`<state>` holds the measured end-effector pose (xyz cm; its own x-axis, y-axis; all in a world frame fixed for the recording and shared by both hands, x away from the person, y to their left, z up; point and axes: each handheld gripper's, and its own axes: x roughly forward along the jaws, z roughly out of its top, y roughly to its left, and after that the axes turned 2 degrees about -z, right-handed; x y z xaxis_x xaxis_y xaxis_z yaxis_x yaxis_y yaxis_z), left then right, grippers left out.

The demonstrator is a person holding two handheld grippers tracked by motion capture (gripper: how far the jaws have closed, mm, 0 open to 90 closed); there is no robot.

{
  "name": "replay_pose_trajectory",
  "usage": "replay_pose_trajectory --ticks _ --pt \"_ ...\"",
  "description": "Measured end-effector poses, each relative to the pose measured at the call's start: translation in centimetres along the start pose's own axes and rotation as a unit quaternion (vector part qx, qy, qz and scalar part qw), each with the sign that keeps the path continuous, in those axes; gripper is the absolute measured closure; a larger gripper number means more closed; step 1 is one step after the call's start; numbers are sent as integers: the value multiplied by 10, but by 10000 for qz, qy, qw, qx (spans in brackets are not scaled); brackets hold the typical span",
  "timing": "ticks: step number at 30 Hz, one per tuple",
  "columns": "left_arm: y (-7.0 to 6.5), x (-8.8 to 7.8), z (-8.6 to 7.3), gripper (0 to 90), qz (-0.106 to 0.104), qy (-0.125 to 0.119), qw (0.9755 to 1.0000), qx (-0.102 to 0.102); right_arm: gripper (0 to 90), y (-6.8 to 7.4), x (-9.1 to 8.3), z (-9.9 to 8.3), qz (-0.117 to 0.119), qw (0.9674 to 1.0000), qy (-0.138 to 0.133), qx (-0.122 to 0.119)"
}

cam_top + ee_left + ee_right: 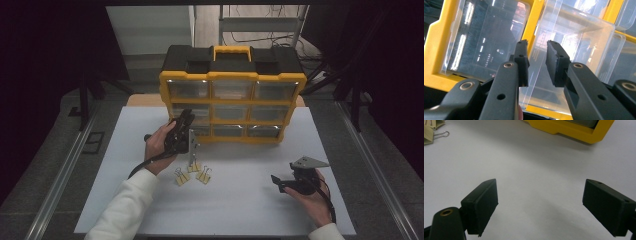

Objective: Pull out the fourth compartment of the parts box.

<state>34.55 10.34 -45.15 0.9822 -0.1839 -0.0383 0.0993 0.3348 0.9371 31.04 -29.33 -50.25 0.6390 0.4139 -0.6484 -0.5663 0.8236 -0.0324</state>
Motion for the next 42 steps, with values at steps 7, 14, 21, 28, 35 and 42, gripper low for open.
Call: replay_pose_trajectory --ticks 7,14,21,28,35,42 --pt "0 -1 0 714 4 -11 10000 4 136 0 0 0 0 10000 2 -4" --pt "0 -2 0 715 9 -23 10000 18 136 -1 0 0 4 10000 -3 2" --pt "-1 -3 0 715 12 -28 10000 27 136 -1 -1 0 10 10000 -13 4" --pt "-1 -5 0 716 5 -31 10000 32 137 -1 0 0 11 10000 -13 -6" --pt "-1 -7 0 715 9 -22 10000 44 137 -2 -1 0 18 10000 -21 11" --pt "-2 -11 1 716 17 -22 10000 79 137 -1 -1 0 10 10000 -23 -7"
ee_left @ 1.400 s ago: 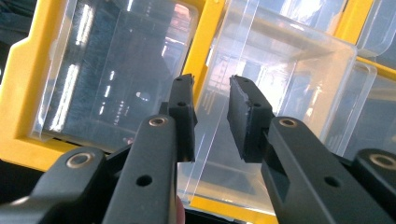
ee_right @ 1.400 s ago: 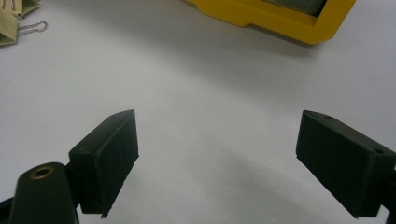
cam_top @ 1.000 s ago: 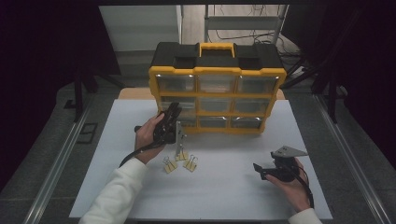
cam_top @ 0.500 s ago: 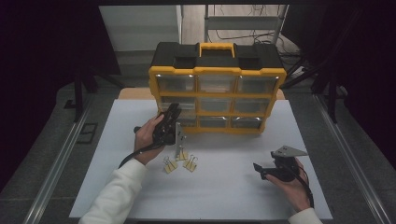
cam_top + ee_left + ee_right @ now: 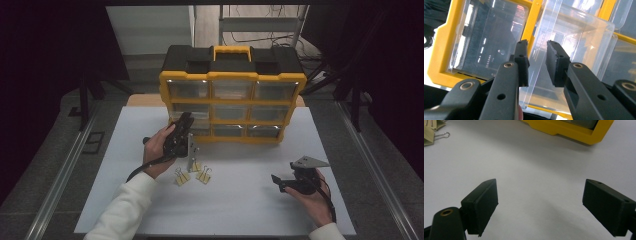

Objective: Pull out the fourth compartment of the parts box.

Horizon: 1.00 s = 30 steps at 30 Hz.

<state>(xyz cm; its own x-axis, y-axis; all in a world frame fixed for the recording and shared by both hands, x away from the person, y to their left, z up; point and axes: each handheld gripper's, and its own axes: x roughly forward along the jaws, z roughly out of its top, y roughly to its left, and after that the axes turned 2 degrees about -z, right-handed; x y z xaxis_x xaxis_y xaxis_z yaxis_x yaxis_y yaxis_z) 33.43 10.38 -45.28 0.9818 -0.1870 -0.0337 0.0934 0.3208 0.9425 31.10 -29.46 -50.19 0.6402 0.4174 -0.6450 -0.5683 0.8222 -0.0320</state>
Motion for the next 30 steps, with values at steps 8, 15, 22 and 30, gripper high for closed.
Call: replay_pose_trajectory --ticks 8,15,22,30 --pt "-1 -4 0 716 9 -4 10000 10 138 0 0 0 -1 10000 9 -16" --pt "-1 -7 1 716 7 -4 10000 21 138 0 0 0 -2 10000 -11 -9" --pt "-1 -10 1 715 7 -4 10000 17 138 0 1 1 4 10000 -1 -13" --pt "-1 -13 2 716 -7 0 10000 26 138 0 0 1 5 10000 -13 -9"
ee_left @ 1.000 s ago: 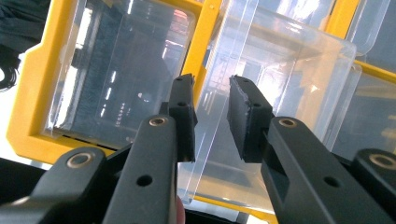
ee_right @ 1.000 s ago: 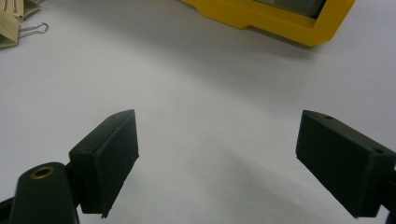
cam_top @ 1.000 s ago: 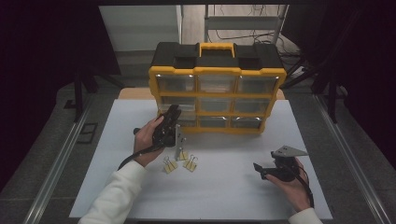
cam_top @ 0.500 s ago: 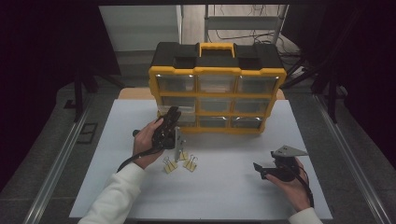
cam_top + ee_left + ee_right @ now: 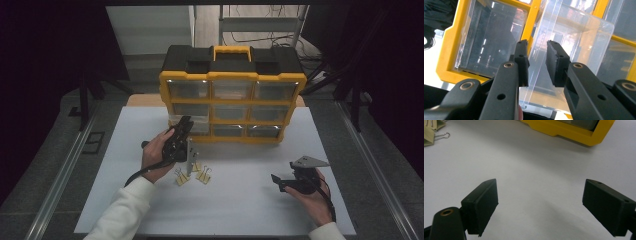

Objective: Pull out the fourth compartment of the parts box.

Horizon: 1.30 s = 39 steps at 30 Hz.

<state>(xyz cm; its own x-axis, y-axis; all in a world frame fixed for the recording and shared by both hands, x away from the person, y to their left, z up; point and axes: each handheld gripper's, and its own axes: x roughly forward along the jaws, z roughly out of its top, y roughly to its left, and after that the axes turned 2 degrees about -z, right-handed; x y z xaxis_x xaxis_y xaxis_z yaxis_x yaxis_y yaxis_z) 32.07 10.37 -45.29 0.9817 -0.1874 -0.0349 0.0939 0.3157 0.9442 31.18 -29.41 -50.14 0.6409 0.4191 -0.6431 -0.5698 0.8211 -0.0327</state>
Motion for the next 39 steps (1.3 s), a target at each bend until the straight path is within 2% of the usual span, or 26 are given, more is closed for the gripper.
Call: replay_pose_trajectory --ticks 39 --pt "-1 -15 3 711 -60 -25 10000 -45 138 1 -2 0 -44 10000 -40 8"
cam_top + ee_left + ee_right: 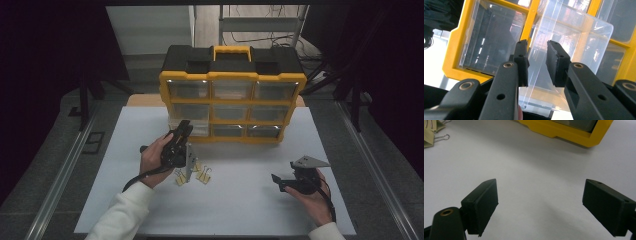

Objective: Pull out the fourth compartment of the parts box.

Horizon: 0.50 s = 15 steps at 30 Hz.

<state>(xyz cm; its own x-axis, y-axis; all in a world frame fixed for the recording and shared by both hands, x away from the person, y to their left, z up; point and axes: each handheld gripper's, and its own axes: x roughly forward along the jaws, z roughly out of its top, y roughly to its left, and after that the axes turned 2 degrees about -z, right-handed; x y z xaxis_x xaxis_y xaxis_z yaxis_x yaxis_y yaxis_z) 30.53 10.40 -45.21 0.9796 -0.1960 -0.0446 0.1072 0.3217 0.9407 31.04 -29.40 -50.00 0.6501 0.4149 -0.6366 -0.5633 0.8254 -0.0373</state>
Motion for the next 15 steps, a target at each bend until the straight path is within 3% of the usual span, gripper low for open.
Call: replay_pose_trajectory --ticks 15 --pt "-1 -6 1 711 24 -17 10000 -17 137 1 -1 0 12 10000 -10 -26"
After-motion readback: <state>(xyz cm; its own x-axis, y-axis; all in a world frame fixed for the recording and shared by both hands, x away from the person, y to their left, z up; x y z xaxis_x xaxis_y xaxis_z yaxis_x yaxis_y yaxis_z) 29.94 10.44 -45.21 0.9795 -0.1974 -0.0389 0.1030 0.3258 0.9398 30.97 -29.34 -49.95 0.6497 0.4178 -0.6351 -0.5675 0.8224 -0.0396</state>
